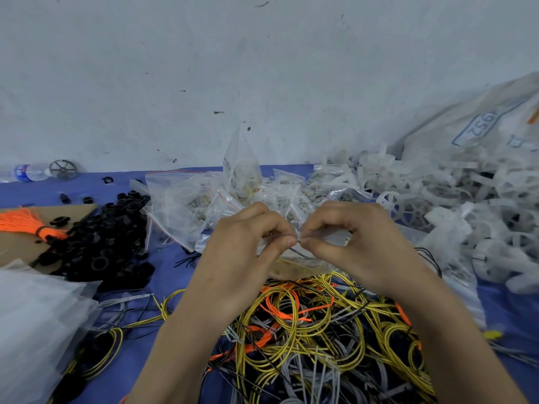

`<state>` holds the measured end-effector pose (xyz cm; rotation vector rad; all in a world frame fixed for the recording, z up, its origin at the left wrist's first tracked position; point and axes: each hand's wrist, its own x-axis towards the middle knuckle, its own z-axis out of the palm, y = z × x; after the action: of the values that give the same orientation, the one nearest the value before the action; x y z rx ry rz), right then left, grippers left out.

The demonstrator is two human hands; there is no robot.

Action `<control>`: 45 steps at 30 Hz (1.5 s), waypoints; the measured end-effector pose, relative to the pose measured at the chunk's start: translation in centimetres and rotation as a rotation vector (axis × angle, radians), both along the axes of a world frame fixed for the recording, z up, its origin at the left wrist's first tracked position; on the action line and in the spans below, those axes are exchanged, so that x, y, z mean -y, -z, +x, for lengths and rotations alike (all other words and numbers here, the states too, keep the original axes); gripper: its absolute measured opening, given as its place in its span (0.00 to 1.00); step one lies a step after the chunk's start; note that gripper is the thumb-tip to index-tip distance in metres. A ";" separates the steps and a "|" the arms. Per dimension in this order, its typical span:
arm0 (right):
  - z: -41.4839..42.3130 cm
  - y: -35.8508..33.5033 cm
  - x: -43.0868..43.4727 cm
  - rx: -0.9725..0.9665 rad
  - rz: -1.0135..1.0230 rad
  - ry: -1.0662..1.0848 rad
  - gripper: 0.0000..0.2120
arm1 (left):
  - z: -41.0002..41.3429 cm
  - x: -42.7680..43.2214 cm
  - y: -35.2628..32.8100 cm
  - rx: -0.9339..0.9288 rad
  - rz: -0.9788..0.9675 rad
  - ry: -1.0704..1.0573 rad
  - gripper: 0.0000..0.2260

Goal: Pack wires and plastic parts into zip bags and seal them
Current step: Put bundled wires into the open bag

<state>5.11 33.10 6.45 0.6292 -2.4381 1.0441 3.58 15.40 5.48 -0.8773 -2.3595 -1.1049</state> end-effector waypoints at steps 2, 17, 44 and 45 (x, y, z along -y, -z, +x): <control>-0.1 0.1 0.1 0.005 -0.007 -0.010 0.04 | 0.0 -0.1 0.0 -0.016 -0.006 -0.009 0.03; 0.0 -0.1 -0.8 0.020 -0.054 0.010 0.07 | -0.2 0.0 0.3 -0.050 -0.044 -0.077 0.03; -3.4 5.0 0.7 0.223 -0.096 -0.034 0.08 | -1.6 2.0 1.1 0.070 0.096 -0.005 0.12; -3.4 5.0 0.5 0.215 -0.153 0.014 0.10 | -1.6 2.2 1.0 0.071 0.125 -0.025 0.11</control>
<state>1.67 32.61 1.45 0.4701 -2.5058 1.3391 1.95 13.20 4.49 -0.7756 -2.3217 -1.2772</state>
